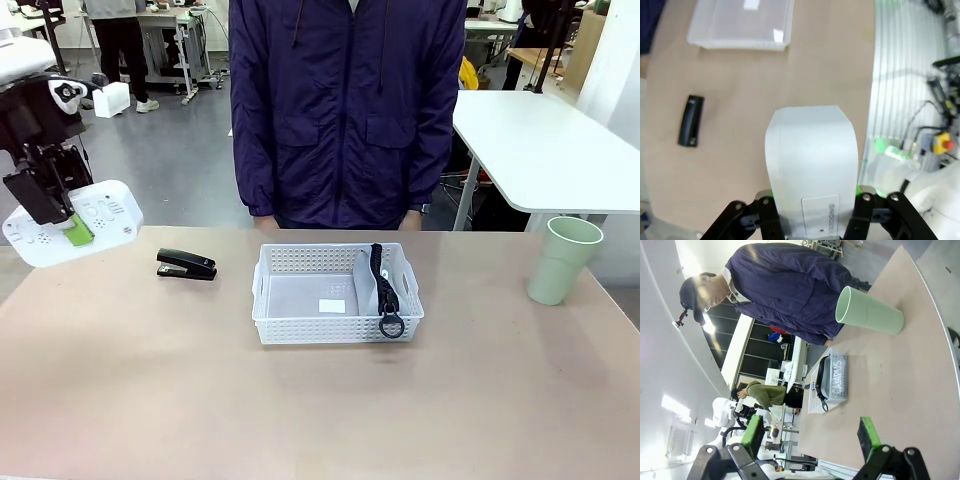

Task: Efficiently arrange items inside the basket to fit them all.
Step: Pick up the Digital clock and place it inside the Organizing basket.

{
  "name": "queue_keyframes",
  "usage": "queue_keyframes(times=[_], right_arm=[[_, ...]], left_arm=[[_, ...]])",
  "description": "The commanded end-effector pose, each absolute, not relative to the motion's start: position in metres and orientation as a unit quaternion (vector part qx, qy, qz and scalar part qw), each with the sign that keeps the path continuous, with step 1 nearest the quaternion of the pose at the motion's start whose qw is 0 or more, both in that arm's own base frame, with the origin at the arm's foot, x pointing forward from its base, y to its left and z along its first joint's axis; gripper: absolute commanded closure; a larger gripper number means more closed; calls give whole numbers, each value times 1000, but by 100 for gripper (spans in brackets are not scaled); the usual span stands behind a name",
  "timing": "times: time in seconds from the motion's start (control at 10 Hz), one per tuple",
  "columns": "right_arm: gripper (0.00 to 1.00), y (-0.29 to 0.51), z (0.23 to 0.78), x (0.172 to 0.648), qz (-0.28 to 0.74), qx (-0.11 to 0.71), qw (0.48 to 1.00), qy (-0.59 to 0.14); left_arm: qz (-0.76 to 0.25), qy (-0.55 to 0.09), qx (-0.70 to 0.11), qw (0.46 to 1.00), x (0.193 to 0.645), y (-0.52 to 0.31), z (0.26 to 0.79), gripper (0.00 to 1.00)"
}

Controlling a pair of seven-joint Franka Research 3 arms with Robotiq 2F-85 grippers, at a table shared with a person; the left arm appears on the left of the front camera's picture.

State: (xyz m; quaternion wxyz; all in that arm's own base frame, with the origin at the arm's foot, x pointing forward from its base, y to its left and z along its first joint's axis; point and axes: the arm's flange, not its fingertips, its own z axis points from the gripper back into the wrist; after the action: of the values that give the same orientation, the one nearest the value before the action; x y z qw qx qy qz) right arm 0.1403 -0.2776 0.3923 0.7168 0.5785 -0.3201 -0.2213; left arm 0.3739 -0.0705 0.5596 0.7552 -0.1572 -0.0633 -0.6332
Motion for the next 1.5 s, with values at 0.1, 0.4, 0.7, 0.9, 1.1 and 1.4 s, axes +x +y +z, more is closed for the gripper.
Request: queue_keyframes(times=[0.1,0.4,0.7,0.9,1.1,1.4], right_arm=[[0,-279,395,141,-213,579,711,-337],[0,-279,395,141,-213,579,711,-337],[0,-279,395,141,-213,579,711,-337],[0,-279,395,141,-213,579,711,-337],[0,-279,395,141,-213,579,711,-337],[0,-279,395,141,-213,579,711,-337]], left_arm=[[-621,-130,-171,754,387,-157,551,48],[-645,-119,-96,748,431,-254,525,48],[-721,-88,-105,680,490,-330,476,48],[-729,-55,-106,674,517,-363,437,48],[-748,-13,-105,655,516,-386,395,48],[-748,21,-88,658,520,-387,374,48]])
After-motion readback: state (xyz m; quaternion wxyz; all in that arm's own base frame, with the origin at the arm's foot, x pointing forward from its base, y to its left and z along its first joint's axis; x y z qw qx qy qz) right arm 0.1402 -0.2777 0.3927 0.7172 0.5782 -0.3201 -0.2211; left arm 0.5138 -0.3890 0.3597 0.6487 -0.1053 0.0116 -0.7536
